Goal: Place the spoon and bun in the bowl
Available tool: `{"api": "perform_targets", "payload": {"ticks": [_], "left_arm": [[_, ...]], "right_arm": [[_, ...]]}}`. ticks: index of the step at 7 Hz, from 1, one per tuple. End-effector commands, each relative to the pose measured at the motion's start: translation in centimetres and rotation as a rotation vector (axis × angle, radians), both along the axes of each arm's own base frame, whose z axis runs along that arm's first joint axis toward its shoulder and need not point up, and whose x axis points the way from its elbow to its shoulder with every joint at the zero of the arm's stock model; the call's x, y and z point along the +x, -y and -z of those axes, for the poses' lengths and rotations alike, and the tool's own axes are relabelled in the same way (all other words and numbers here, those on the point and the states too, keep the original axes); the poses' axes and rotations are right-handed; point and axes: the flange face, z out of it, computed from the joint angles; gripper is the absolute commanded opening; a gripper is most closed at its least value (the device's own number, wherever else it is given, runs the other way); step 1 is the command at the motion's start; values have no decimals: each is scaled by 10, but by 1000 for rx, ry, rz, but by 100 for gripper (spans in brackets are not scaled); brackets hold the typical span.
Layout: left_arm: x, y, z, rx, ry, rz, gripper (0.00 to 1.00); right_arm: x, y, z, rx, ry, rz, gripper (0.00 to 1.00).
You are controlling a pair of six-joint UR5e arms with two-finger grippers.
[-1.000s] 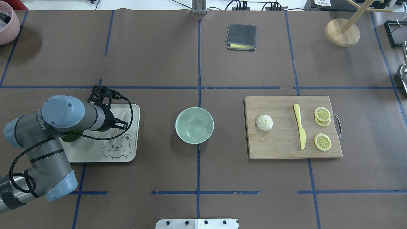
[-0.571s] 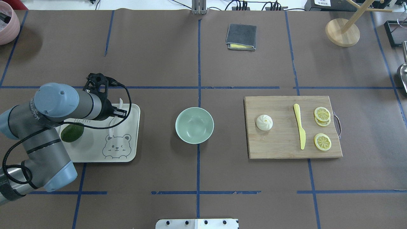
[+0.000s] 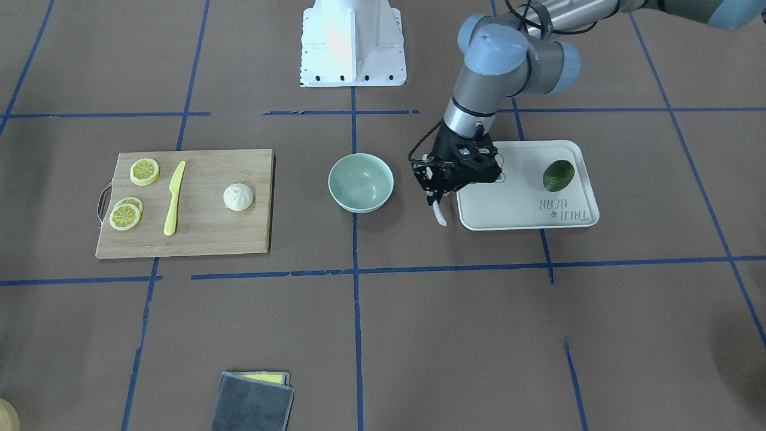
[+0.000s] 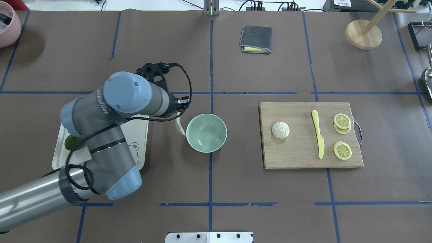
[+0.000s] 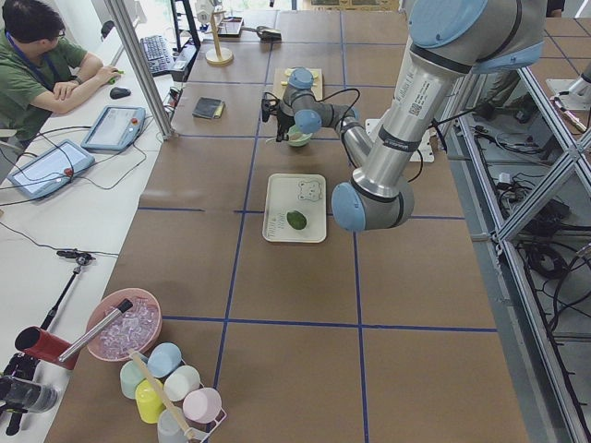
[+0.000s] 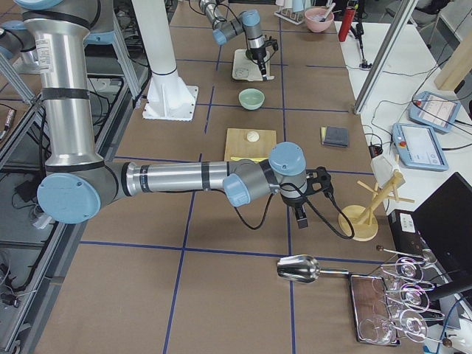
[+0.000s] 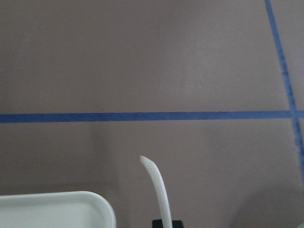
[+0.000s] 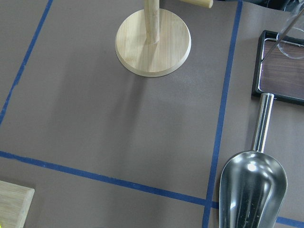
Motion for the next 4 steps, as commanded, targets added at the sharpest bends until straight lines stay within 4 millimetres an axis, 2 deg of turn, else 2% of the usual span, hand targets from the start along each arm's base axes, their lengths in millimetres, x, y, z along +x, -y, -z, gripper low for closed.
{"api": "perform_targets", "payload": {"ticks": [1, 2, 3, 4], "left_arm": [[49, -11, 21, -93, -20, 96, 0], [55, -20, 19, -94, -16, 81, 1], [56, -23, 19, -85, -14, 71, 43], [54, -23, 15, -52, 5, 54, 99]], "right_arm": [[0, 0, -1, -1, 0, 0, 100], [0, 0, 0, -1, 0, -1, 100], [0, 0, 0, -1, 0, -1, 100], [0, 0, 1, 2, 0, 0, 100]]}}
